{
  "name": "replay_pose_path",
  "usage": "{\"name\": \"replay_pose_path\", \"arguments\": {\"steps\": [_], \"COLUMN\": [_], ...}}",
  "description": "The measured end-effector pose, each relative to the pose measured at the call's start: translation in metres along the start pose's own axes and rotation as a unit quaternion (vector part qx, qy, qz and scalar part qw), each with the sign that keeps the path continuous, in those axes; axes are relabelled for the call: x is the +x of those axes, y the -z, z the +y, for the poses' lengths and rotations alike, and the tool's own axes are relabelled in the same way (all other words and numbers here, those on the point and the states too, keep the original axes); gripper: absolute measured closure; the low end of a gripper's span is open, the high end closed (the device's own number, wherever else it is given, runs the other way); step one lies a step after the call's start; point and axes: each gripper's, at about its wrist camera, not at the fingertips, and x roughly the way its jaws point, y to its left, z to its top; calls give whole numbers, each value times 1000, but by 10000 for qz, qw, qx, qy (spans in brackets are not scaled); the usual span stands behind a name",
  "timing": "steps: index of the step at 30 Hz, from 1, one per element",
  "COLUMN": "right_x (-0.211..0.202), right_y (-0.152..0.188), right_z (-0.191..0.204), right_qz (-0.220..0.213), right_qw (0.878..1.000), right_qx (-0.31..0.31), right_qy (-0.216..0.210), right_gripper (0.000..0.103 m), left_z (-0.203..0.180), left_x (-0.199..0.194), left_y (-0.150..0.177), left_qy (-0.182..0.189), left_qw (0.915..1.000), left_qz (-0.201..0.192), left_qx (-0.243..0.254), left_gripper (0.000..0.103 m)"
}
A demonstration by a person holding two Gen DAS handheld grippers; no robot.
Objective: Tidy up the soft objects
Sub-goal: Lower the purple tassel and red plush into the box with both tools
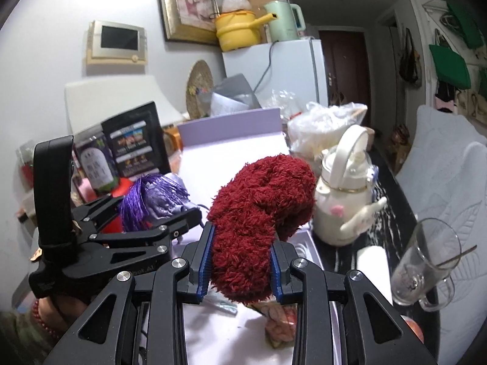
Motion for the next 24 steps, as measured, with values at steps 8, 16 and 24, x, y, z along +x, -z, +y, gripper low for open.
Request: {"name": "replay_pose_path", "arguments": {"steps": [8,16,24], "right_x": [19,32,45], "right_y": [10,17,22], "right_z": [-8,-17,-22], "right_qz": [287,484,703], "right_qw": [9996,9987,9971], "right_qx": [55,139,265], "right_qy": [-51,75,83], "right_gripper": [72,72,72], "left_z": [-2,1,-3], "left_x": [26,51,65], "left_y": [14,27,38], "left_qy": [-153,-264,-380], "left_qw": [9992,9967,9928], "left_qz": [357,766,1126], "left_qx": [39,97,167], "left_gripper": [32,32,32]}}
